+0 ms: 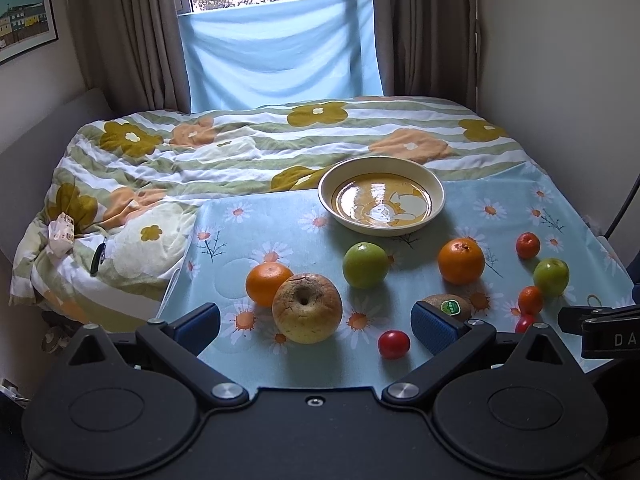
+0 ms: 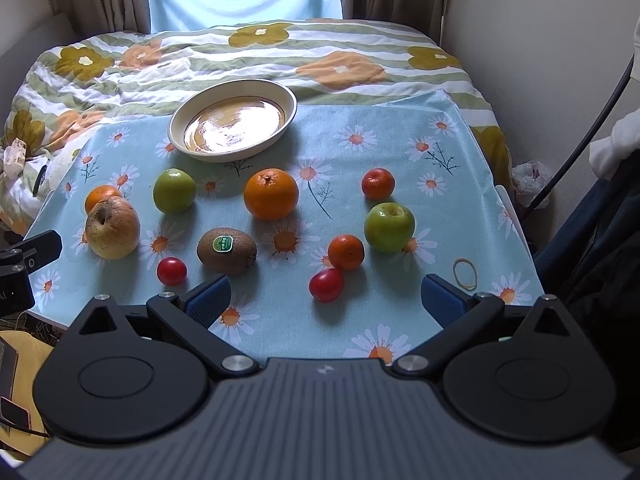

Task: Organize fruits
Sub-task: 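Grasp the large pale apple with the left tool while the right tool grasps the kiwi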

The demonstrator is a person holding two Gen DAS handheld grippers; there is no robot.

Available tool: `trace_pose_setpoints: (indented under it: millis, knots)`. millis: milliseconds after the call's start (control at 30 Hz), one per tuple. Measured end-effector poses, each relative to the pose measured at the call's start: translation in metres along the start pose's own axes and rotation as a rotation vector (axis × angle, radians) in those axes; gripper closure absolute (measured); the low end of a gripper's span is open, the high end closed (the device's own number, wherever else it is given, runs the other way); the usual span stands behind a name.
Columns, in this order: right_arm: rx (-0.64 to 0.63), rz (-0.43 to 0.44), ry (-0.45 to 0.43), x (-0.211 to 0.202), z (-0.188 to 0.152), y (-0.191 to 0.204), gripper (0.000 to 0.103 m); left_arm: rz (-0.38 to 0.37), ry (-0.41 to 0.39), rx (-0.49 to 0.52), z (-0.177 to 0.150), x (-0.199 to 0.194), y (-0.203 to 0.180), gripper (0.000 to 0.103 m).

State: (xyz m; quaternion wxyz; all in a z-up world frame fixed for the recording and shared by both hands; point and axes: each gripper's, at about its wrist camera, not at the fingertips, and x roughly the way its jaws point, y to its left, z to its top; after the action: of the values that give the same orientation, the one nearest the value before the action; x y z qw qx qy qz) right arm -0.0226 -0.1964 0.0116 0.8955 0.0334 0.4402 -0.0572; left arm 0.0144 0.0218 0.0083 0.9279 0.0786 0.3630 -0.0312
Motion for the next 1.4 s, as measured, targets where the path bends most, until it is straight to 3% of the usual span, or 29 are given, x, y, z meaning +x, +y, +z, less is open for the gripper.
trace_pose_setpoints:
  millis: [300, 933, 1333, 1400]
  knots:
    - [0.018, -0.003, 0.031, 0.018, 0.003, 0.017, 0.000, 0.020, -0.027, 0.079, -0.004, 0.014, 0.012, 0.000]
    - [0.105, 0.065, 0.001, 0.106, 0.007, 0.065, 0.000, -0.015, 0.022, 0.115, -0.029, 0.109, 0.022, 0.002]
    - [0.187, 0.054, 0.041, 0.140, 0.002, 0.069, 0.000, -0.036, 0.033, 0.140, -0.032, 0.142, 0.008, 0.013]
    - [0.194, 0.047, 0.049, 0.144, 0.000, 0.069, 0.000, -0.035, 0.036, 0.143, -0.032, 0.146, 0.007, 0.020]
